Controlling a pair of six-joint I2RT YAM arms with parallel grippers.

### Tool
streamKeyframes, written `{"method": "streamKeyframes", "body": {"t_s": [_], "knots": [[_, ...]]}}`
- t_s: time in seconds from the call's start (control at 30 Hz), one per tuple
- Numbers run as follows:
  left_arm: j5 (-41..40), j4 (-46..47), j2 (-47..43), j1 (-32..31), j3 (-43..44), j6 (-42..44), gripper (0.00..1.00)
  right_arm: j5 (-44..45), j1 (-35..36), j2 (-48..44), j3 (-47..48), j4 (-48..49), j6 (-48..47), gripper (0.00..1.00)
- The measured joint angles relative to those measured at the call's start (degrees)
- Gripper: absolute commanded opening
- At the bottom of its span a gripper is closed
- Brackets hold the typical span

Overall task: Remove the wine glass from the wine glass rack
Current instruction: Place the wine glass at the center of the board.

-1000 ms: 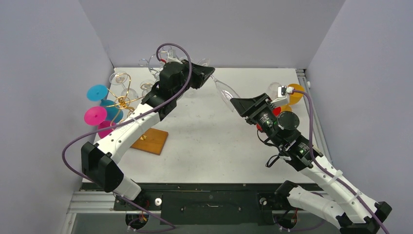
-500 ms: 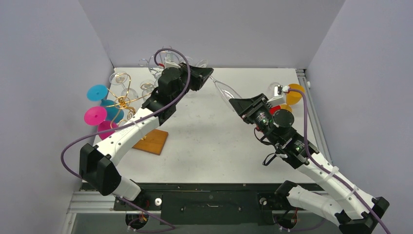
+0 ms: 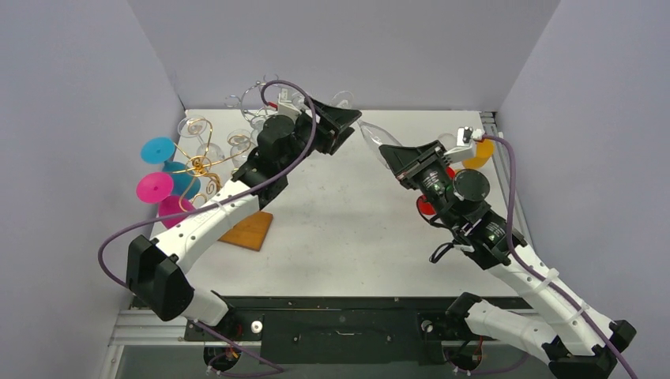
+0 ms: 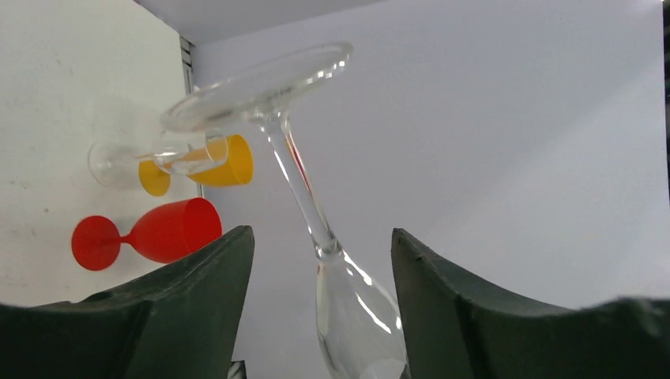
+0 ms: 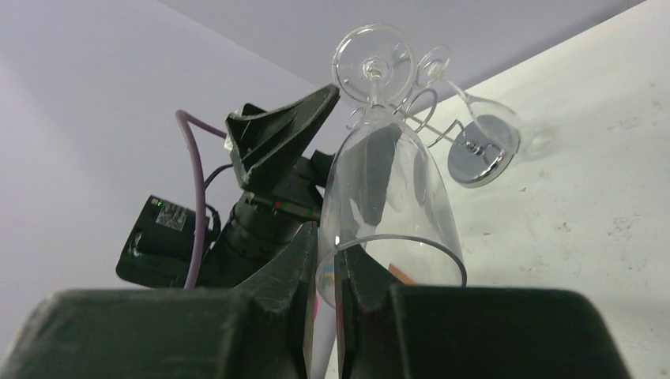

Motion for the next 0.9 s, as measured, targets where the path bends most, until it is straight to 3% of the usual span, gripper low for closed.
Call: {"method": "streamKeyframes", "body": {"t_s": [0.03,0.07,0.43,0.9], "knots": [[0.83,-0.09,-0.17,-0.33,0.0,0.63,0.94,0.9,0.0,0.13,0.61,-0.63,-0.42,0.0],[1.46,-0.37,-0.37,-0.55,0.0,1.33,0.99,1.79,0.0,0.2,1.22,-1.44,-0.98,0.0],[4.22,-7.96,-2.62,-0.63,0.79,10.88,0.96,8.09,-3.91,3.32,13.44,-13.6,-6.71,0.0],[4.72,-28.26,-7.04,-0.66,7.72,34.47,0.96,4.76,-17.25,10.43,27.28,-33.11,-13.86,0.0]]}}
